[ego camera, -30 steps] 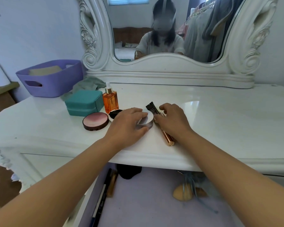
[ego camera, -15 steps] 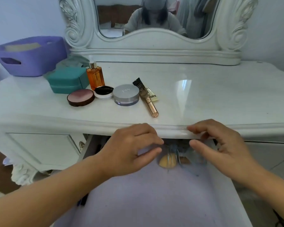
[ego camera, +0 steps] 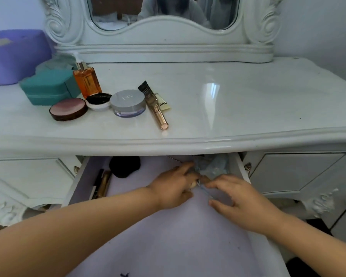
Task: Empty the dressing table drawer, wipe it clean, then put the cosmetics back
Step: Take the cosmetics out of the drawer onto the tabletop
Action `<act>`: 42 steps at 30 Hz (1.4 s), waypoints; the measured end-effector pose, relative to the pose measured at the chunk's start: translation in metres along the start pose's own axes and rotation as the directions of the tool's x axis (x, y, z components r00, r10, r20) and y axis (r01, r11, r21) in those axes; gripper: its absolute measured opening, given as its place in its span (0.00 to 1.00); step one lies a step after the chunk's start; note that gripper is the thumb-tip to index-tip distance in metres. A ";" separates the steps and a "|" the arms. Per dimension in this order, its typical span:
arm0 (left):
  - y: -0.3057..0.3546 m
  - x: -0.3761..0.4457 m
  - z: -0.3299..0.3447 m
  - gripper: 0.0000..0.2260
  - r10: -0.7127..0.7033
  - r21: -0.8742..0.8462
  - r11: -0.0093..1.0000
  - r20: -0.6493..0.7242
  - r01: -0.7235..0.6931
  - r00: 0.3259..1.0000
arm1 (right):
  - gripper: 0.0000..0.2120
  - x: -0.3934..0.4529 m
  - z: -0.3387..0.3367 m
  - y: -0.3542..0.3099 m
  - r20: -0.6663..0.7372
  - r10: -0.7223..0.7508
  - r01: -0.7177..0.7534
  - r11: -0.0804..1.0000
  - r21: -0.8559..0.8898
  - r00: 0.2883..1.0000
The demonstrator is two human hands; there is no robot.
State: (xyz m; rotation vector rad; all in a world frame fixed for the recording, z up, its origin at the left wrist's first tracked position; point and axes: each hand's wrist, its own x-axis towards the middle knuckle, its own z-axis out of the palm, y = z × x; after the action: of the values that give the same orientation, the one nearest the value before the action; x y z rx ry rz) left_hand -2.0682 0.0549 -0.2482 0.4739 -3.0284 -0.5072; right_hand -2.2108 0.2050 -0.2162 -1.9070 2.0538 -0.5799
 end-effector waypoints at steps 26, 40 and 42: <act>-0.017 -0.086 -0.055 0.21 0.000 -0.028 1.000 0.427 0.013 0.904 | 0.38 0.025 0.014 -0.020 0.376 -0.046 0.215 0.880 -0.423 0.925; 0.002 -0.098 -0.062 0.15 0.207 -0.193 0.954 -0.119 -0.227 0.971 | 0.19 0.015 0.002 -0.038 0.305 -0.112 0.194 0.948 -0.254 0.946; 0.011 -0.096 -0.074 0.16 0.226 -0.193 0.940 -0.272 -0.283 0.936 | 0.15 0.012 -0.017 -0.046 0.236 -0.104 0.130 0.987 -0.097 0.966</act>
State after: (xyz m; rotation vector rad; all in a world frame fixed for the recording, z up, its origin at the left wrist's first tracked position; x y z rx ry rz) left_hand -1.9735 0.0705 -0.1728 0.1140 -2.6931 -0.7095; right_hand -2.1788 0.1922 -0.1790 -2.0618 1.8728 -0.2578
